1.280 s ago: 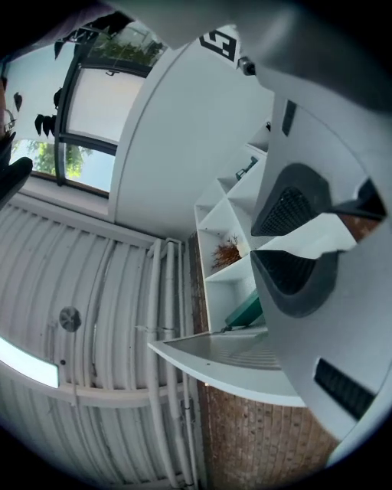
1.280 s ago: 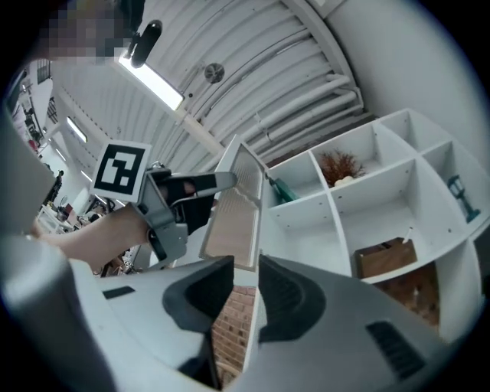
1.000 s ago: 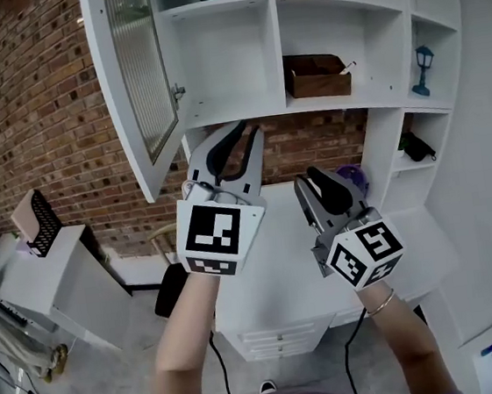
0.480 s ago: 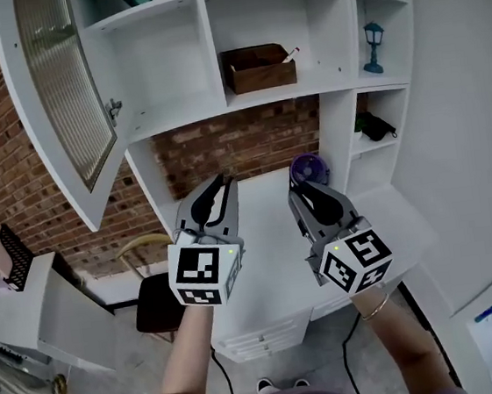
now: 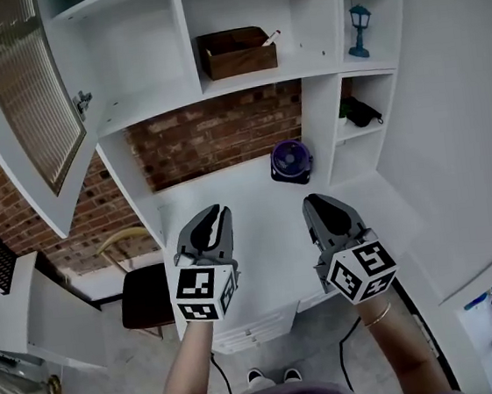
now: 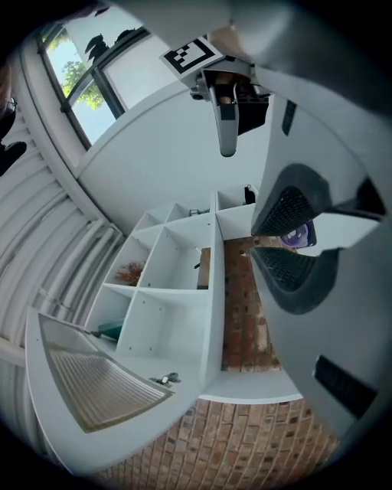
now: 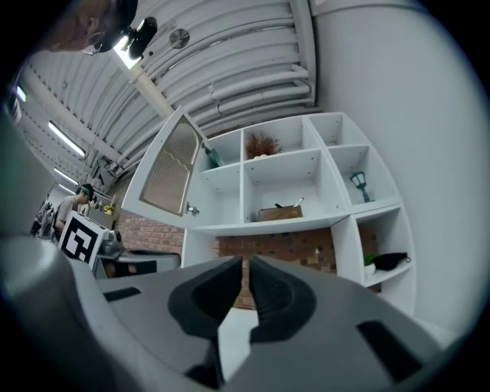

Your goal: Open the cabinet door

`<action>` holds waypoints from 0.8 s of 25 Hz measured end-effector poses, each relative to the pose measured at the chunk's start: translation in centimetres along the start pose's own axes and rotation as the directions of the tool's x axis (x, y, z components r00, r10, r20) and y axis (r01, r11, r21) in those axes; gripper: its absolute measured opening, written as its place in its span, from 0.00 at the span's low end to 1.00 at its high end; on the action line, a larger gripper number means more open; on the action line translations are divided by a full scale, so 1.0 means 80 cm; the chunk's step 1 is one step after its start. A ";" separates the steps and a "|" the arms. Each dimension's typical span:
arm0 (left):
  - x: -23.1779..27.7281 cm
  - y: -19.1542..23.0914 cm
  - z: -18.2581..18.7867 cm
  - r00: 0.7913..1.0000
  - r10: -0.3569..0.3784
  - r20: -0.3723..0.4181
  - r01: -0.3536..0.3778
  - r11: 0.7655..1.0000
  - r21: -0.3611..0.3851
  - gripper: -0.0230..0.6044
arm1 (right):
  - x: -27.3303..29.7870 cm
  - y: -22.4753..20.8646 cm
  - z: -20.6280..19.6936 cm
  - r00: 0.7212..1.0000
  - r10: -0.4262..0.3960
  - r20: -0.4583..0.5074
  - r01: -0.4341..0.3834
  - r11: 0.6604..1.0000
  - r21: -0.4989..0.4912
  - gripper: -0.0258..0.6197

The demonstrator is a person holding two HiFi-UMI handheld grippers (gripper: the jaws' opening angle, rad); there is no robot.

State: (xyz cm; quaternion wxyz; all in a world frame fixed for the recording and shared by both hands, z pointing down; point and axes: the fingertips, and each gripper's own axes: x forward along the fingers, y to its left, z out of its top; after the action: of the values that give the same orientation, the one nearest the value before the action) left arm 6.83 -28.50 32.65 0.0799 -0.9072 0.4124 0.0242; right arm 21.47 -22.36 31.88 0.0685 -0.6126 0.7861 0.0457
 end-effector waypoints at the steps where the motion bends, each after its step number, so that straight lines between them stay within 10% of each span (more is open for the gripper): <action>1: 0.000 -0.003 -0.010 1.000 -0.004 -0.013 0.004 1.000 -0.008 0.11 | -0.003 -0.004 -0.005 1.000 -0.010 -0.008 0.010 1.000 0.003 0.07; 20: -0.037 -0.014 -0.119 0.988 -0.004 -0.154 -0.017 0.991 -0.134 0.08 | -0.047 -0.021 -0.091 0.986 -0.089 -0.144 0.100 0.992 0.073 0.04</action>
State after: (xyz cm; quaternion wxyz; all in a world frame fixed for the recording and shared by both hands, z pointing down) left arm 5.52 -27.10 42.55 -0.0137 -0.9083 0.4178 -0.0177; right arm 23.63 -20.28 39.68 0.0395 -0.6476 0.7602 -0.0323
